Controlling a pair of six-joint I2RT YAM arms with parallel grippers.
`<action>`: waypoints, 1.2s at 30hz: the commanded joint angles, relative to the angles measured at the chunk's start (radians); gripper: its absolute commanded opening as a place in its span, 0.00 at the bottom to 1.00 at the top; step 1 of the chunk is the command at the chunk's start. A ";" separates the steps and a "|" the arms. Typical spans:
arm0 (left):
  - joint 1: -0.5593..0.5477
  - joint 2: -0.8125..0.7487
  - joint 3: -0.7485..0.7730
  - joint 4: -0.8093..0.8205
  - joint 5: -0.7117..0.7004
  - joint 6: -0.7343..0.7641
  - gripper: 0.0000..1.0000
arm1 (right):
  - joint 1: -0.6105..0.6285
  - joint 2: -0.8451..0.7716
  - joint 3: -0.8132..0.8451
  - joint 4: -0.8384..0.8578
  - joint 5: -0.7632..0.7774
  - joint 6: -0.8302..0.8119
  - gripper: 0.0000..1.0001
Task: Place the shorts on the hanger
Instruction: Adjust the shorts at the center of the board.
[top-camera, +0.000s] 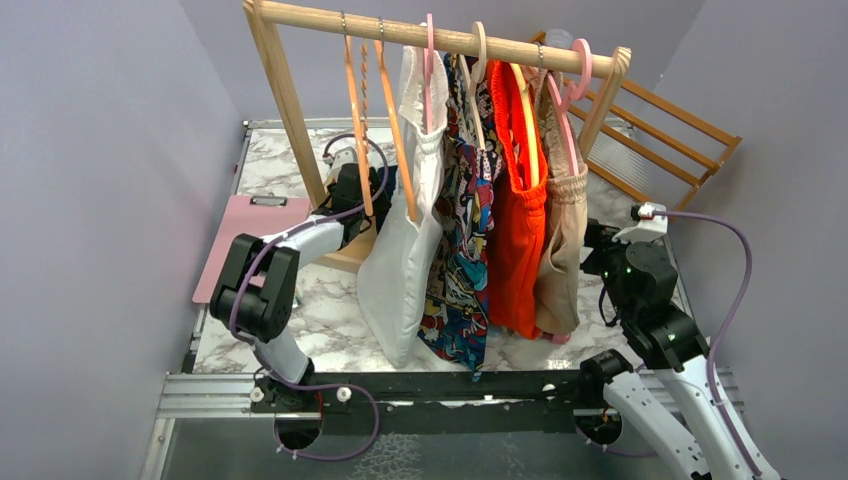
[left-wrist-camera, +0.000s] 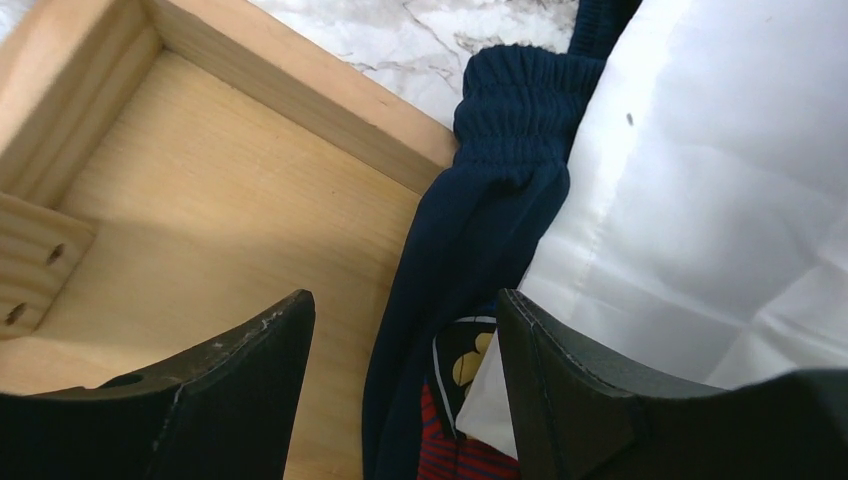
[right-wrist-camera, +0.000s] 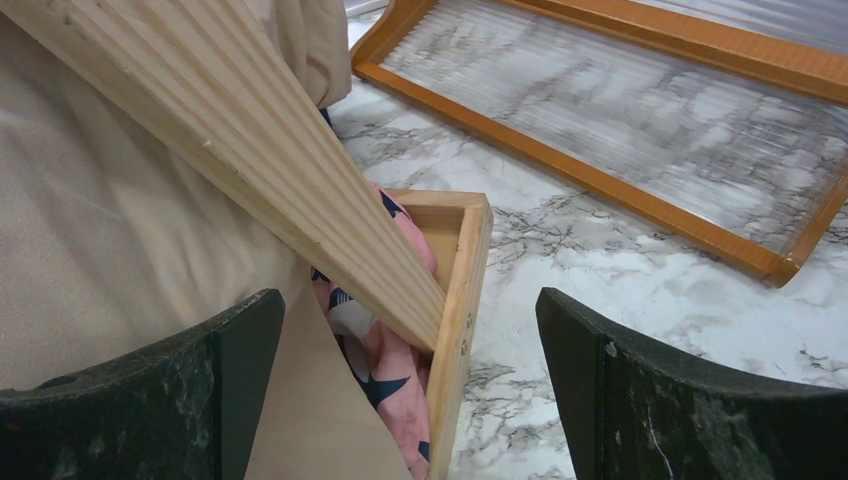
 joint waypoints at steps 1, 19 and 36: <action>-0.004 0.078 0.033 0.043 0.052 0.018 0.69 | -0.004 -0.002 -0.011 0.021 -0.015 -0.022 0.98; -0.017 0.049 0.028 0.014 0.014 0.042 0.00 | -0.004 -0.021 -0.016 0.033 -0.003 -0.036 0.98; -0.018 -0.533 -0.049 -0.395 -0.183 -0.091 0.00 | 0.019 -0.083 -0.033 0.054 -0.021 -0.035 0.98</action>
